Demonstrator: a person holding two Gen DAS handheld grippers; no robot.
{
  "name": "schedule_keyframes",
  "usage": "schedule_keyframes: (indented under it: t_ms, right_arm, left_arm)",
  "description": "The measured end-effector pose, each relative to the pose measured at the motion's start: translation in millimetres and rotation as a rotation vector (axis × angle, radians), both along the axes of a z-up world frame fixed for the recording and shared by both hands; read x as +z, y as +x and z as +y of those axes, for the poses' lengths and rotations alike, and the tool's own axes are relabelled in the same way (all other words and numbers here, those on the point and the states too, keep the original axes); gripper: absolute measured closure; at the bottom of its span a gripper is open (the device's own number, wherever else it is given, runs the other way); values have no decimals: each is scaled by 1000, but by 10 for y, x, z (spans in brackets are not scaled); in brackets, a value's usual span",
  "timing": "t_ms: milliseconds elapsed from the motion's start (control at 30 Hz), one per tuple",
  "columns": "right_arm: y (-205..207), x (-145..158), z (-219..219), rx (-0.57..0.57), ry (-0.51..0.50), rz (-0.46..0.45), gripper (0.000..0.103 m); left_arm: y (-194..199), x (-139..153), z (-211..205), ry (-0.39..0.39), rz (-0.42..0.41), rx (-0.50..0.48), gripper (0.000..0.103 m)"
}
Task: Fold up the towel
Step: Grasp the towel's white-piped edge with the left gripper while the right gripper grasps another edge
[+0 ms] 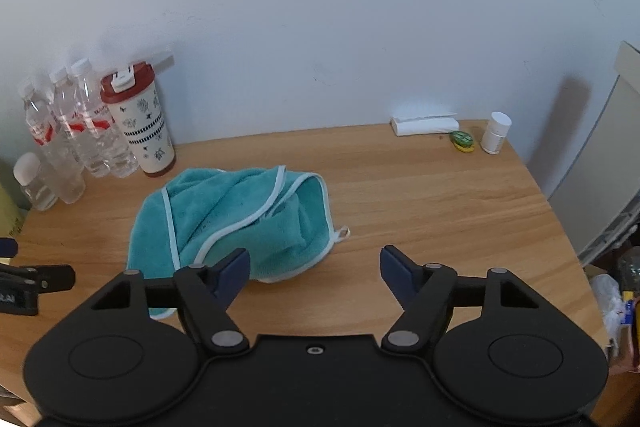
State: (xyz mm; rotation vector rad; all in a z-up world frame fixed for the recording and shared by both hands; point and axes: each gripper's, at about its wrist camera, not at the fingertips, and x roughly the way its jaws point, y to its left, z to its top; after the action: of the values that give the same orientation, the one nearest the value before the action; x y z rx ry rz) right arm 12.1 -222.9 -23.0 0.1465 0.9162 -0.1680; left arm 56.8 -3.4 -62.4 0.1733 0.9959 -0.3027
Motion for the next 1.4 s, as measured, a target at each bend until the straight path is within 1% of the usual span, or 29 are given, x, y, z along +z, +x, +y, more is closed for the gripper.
schedule_keyframes:
  t_ms: [67, 133, 200, 333, 367, 400, 433, 467, 533, 600, 667, 700, 833, 867, 900, 967, 1000, 1033, 1067, 1100, 1133, 1233, 1300, 1333, 1367, 1400]
  right_arm:
    - [80, -42, -66, 36, 13, -3, 39]
    - [160, -84, -132, 73, 26, -5, 43]
    - [275, -138, -191, 126, 12, 4, 48]
    - [496, -215, -341, 255, 6, 8, 49]
    - [542, -231, -371, 270, 18, 18, 50]
    - [634, -261, -430, 296, 55, 36, 52]
    - [661, -269, -449, 299, 66, 37, 55]
    - [740, -304, -497, 311, 89, 41, 55]
    - [841, -361, -516, 347, 105, 51, 58]
    - [982, -437, -491, 392, 114, 57, 58]
    - [1123, -506, -462, 428, 150, 80, 58]
    - [1220, -559, -459, 424, 182, 111, 58]
    - [1480, -701, -411, 419, 236, 148, 57]
    - [1542, -745, -400, 414, 247, 163, 56]
    - [1627, -811, -395, 405, 285, 192, 56]
    - [1722, -892, -377, 392, 309, 217, 56]
    - [1779, -945, -351, 377, 290, 234, 56]
    - [1823, -995, -346, 359, 286, 253, 56]
    - [1867, -1045, -342, 342, 283, 272, 57]
    - [1902, -1090, -366, 338, 326, 289, 57]
    - [1918, -1102, -391, 338, 362, 295, 58]
    - [1942, -1077, -392, 349, 385, 281, 58]
    - [1955, -1079, -384, 360, 394, 286, 58]
    - [1961, -1083, -383, 363, 401, 291, 58]
    - [1968, -1094, -389, 360, 416, 298, 58]
    - [1970, -1103, -394, 361, 422, 298, 58]
  left_arm:
    - [15, -40, -48, -9, 0, -3, 0]
    - [34, -98, -151, -1, -1, -2, 0]
    - [45, -136, -234, 8, 2, -1, 0]
    - [83, -199, -471, 31, -10, -28, 0]
    - [96, -205, -521, 39, -15, -32, 0]
    - [115, -225, -595, 41, -15, -48, 0]
    - [136, -248, -678, 43, -14, -68, 0]
    - [151, -279, -737, 50, -14, -77, 0]
    - [171, -347, -839, 67, -12, -87, 0]
    - [178, -430, -943, 90, -9, -97, 3]
    - [171, -495, -1016, 115, -17, -98, 12]
    - [173, -540, -1056, 131, -14, -102, 14]
    - [209, -658, -1103, 166, -19, -69, 17]
    - [226, -678, -1098, 171, -21, -55, 22]
    - [249, -695, -1084, 171, -24, -37, 24]
    - [289, -723, -1068, 172, -34, -10, 25]
    - [301, -734, -1071, 177, -41, -4, 25]
    - [304, -749, -1091, 192, -68, -1, 29]
    - [304, -753, -1108, 195, -79, -10, 35]
    - [305, -753, -1124, 194, -84, -21, 37]
    - [307, -757, -1147, 192, -89, -37, 37]
    - [318, -801, -1215, 219, -107, -57, 37]
    - [326, -866, -1260, 242, -108, -68, 47]
    - [331, -909, -1282, 251, -105, -77, 55]
    - [337, -956, -1304, 270, -104, -84, 58]
    - [333, -979, -1311, 283, -106, -85, 59]
